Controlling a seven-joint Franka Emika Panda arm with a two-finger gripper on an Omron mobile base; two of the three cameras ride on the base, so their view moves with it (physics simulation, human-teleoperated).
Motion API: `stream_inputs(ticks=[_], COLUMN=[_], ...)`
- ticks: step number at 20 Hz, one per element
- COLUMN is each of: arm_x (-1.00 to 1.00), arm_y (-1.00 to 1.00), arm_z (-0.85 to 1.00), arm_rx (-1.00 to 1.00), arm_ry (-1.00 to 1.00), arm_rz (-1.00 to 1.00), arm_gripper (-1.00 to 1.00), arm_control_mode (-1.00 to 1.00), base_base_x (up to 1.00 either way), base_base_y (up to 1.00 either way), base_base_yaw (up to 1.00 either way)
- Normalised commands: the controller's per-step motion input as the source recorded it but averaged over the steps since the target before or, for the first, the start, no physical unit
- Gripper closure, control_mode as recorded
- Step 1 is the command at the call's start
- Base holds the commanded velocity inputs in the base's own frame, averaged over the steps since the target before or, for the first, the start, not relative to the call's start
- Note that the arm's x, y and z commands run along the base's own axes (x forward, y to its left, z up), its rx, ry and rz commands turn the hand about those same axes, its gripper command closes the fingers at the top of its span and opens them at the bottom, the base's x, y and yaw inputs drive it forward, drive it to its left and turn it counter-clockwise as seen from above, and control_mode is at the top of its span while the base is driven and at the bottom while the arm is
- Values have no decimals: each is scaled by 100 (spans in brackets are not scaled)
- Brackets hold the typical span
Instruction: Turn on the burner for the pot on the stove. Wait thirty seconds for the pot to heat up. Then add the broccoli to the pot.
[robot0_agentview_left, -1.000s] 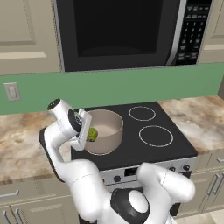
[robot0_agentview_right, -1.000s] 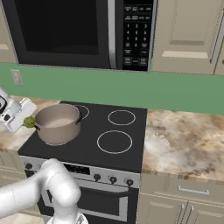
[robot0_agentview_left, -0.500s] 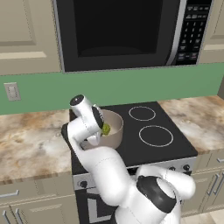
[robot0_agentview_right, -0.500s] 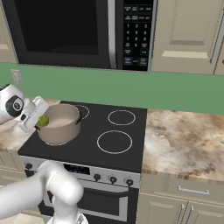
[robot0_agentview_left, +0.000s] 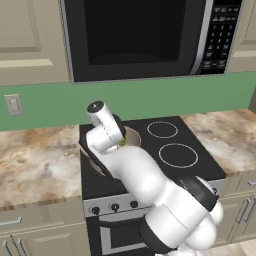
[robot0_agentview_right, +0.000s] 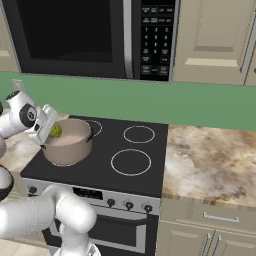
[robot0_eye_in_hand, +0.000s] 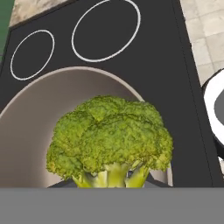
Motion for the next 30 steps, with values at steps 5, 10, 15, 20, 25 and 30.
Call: stream_inputs(ticks=[5,10,15,20,25,30], arm_x=[24,35,32,24,8,10], arm_y=[-15,-10,-1,0,0,0], arm_z=[1,0,-5,-9,-31,-34], arm_rx=[0,1,2,1,4,1], arm_ry=[11,14,14,8,5,1], arm_rz=[11,9,7,8,7,3], arm_gripper=[100,100,100,100,100,100], arm_control_mode=[-100,-100,-100,-100,-100,-100], base_base_x=[0,0,0,0,0,0], base_base_y=[0,0,0,0,0,0], base_base_yaw=[0,0,0,0,0,0])
